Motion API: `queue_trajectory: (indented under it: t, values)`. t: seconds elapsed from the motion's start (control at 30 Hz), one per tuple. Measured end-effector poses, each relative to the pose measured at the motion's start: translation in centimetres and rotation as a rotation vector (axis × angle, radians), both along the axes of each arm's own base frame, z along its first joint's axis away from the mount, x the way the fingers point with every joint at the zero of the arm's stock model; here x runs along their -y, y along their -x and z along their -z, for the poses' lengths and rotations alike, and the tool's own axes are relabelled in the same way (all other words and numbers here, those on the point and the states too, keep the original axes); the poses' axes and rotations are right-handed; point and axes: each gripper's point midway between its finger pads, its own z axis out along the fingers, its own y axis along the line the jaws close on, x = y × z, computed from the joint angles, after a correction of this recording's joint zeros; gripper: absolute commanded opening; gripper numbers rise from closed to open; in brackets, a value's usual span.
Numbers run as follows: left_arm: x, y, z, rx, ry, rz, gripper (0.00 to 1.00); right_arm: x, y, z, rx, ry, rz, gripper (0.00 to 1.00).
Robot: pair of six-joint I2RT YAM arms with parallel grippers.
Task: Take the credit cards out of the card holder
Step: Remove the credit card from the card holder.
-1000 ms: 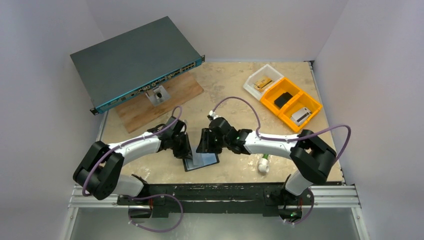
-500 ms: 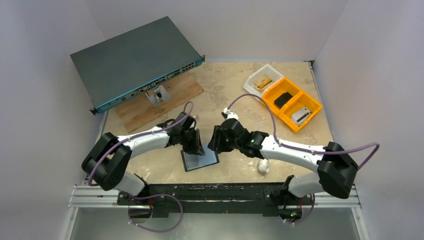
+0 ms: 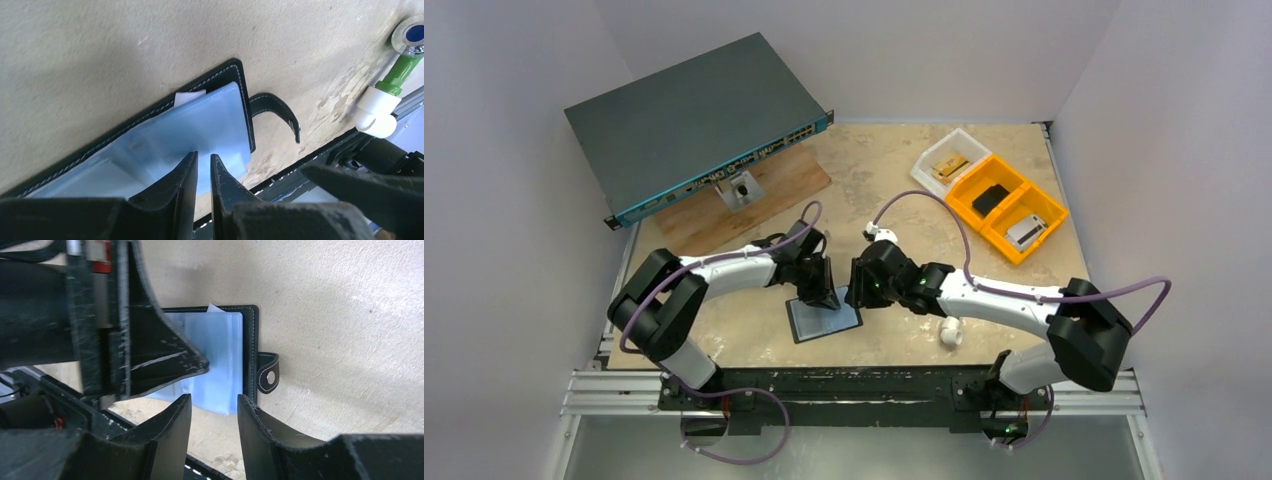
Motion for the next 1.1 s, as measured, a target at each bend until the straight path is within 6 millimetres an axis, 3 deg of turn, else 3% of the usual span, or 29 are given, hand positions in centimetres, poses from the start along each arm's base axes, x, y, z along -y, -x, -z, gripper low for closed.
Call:
queue_trajectory:
  t: [0.2, 0.4, 0.57, 0.67, 0.87, 1.1]
  values:
    - [-1.9, 0.0, -2.5, 0.064, -0.051, -0.033, 0.2, -0.9, -0.1, 1.1, 0.0, 0.045, -0.041, 0.39]
    - [-5.7, -1.1, -5.3, 0.148, -0.078, -0.136, 0.36, -3.7, 0.6, 1.2, 0.016, 0.063, -0.115, 0.41]
    - [-10.1, 0.0, -4.5, 0.128, -0.143, -0.225, 0.54, -6.4, 1.2, 2.2, 0.021, 0.094, -0.175, 0.43]
    - [-11.5, 0.9, -4.1, 0.112, -0.175, -0.243, 0.56, -7.7, 1.3, 3.1, 0.025, 0.122, -0.198, 0.45]
    - [-12.4, 1.6, -3.5, 0.082, -0.197, -0.258, 0.57, -9.0, 1.7, 5.7, 0.001, 0.189, -0.227, 0.45]
    - [-12.6, 1.8, -3.2, 0.072, -0.203, -0.263, 0.57, -9.2, 1.4, 6.0, 0.0, 0.225, -0.221, 0.44]
